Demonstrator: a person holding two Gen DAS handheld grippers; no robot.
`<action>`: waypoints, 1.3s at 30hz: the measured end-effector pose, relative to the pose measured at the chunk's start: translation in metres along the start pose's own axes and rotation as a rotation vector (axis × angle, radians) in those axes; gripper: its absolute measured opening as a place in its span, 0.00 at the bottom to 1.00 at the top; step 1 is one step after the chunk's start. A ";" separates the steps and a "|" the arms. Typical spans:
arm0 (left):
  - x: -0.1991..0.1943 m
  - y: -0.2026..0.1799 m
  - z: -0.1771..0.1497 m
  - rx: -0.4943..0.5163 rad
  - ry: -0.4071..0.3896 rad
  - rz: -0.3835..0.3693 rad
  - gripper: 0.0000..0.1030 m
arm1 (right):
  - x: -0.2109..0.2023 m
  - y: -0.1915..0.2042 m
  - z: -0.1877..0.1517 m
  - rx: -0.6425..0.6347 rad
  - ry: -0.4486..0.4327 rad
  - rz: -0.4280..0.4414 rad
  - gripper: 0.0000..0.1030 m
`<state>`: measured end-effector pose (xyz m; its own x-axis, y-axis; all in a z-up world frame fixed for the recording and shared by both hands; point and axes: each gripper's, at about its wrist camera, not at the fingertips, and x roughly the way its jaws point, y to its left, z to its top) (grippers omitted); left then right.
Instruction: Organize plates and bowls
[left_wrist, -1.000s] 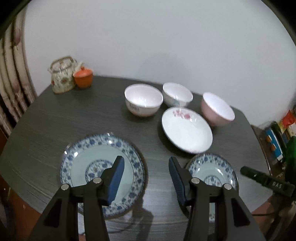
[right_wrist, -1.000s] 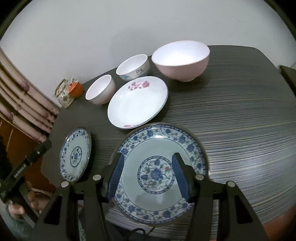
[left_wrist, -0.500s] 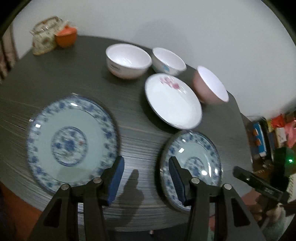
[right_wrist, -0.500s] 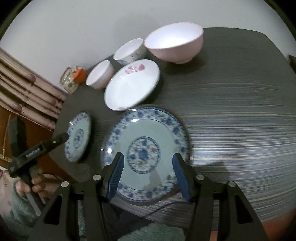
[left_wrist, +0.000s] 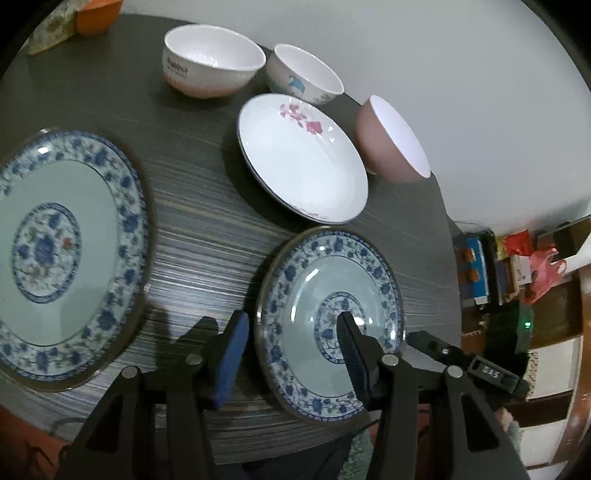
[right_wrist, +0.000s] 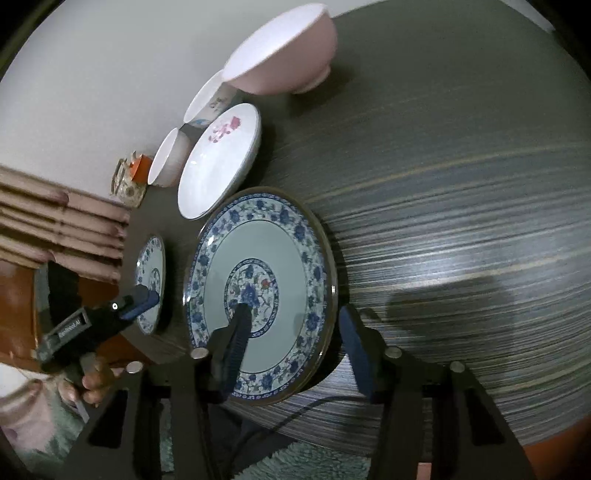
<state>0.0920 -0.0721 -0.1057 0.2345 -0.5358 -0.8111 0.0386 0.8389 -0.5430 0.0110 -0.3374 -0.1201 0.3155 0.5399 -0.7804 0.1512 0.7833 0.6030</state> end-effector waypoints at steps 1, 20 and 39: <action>0.003 0.000 0.000 -0.004 0.010 -0.013 0.49 | 0.001 -0.002 0.000 0.003 0.000 0.008 0.39; 0.027 0.018 0.003 -0.060 0.083 0.049 0.48 | 0.020 -0.020 0.005 0.070 0.009 0.057 0.26; 0.036 0.017 -0.001 -0.039 0.107 0.051 0.21 | 0.028 -0.023 0.005 0.075 0.003 0.071 0.15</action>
<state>0.1002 -0.0771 -0.1448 0.1304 -0.5013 -0.8554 -0.0091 0.8621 -0.5066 0.0209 -0.3423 -0.1550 0.3251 0.5939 -0.7359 0.1982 0.7181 0.6671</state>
